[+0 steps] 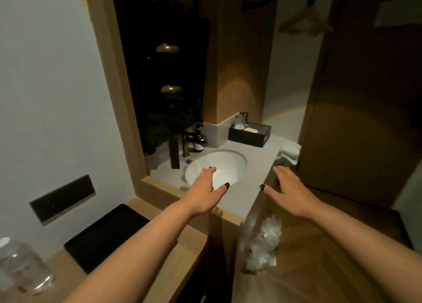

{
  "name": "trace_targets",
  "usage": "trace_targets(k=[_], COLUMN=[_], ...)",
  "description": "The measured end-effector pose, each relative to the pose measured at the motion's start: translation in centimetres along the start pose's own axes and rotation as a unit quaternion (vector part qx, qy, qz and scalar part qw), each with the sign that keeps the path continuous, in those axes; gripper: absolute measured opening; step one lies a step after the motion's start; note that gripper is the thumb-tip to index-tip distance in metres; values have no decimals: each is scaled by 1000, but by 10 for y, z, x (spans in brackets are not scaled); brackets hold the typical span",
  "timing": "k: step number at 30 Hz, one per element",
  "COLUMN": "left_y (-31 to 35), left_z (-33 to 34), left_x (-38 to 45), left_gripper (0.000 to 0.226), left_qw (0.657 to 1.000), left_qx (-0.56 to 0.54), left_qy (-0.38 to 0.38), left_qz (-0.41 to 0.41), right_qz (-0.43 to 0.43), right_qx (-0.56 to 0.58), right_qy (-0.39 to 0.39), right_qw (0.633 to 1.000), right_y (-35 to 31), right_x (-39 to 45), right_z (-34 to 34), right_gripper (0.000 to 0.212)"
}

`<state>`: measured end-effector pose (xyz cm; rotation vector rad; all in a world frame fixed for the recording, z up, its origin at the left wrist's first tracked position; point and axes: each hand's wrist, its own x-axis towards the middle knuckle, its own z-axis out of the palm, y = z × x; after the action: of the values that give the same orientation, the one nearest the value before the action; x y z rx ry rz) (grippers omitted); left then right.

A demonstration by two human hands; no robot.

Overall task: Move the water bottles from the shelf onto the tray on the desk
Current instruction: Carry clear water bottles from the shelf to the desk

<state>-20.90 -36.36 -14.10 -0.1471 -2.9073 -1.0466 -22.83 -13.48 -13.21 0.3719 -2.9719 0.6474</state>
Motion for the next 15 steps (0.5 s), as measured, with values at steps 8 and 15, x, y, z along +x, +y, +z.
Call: trace_targets(k=[8, 15], left_y=[73, 104], left_z=[74, 113], left_x=[31, 77], left_gripper=[69, 66], left_qw=[999, 996], left_qx=[-22, -26], left_qy=[-25, -60], left_qz=[30, 59], right_qz=[42, 88], right_qx=[-8, 11], right_qy=[6, 22], right_qw=[999, 996], right_y=[86, 143], right_x=[-34, -24], right_z=[-44, -56], right_gripper=[73, 72])
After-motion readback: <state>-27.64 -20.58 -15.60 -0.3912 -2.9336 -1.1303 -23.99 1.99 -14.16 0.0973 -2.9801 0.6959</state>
